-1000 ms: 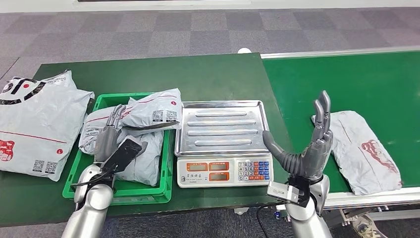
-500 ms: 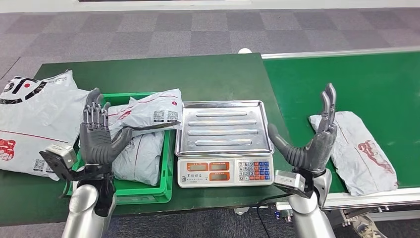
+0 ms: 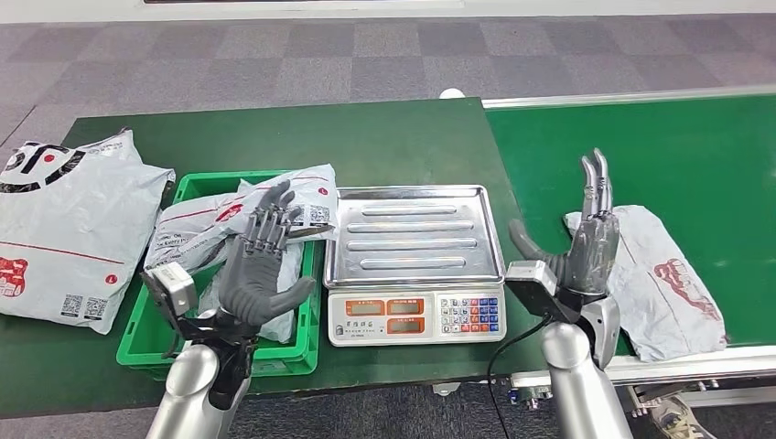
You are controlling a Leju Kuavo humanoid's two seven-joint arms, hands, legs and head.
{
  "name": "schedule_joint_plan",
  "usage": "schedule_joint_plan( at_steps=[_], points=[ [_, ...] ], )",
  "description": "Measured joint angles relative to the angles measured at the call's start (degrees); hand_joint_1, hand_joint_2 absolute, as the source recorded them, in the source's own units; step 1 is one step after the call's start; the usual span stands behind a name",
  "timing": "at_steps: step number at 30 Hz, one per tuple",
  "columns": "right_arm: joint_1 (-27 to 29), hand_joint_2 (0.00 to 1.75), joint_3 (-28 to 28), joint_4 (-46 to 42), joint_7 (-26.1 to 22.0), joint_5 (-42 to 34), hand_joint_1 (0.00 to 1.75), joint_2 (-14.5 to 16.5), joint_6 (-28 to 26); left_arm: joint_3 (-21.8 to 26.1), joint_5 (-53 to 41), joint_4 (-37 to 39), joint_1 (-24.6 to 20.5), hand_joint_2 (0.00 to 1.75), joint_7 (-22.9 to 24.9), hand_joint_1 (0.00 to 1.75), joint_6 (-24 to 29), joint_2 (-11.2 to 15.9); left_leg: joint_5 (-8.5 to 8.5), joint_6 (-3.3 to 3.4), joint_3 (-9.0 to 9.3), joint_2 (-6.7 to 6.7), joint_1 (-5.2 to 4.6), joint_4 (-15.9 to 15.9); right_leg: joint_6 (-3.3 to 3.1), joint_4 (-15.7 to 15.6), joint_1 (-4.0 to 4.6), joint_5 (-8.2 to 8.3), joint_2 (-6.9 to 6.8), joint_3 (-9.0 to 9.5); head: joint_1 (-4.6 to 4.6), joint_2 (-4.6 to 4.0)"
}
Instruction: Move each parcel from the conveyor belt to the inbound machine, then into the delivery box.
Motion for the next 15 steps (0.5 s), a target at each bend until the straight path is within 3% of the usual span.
schedule_joint_plan(
  at_steps=[9, 15],
  points=[
    [-7.11, 1.75, -18.53, 23.23, 11.29, 2.97, 0.00, -5.85, -0.59, -1.34, 0.27, 2.44, 0.52, 1.75, 1.28, 0.00, -0.86, 0.20, -0.01, 0.02, -0.02, -0.07, -0.02, 0.04, 0.04, 0.00, -0.02, 0.03, -0.06, 0.03, 0.01, 0.01],
    [-8.86, 1.75, -24.32, 32.19, 12.88, 4.18, 0.00, -7.97, -1.18, -1.40, 0.34, 3.50, 0.53, 1.75, 1.29, 0.00, -0.97, 0.31, -0.03, 0.02, -0.02, -0.04, -0.01, 0.02, 0.03, 0.01, 0.00, 0.02, -0.02, -0.02, 0.00, 0.01]
  ],
)
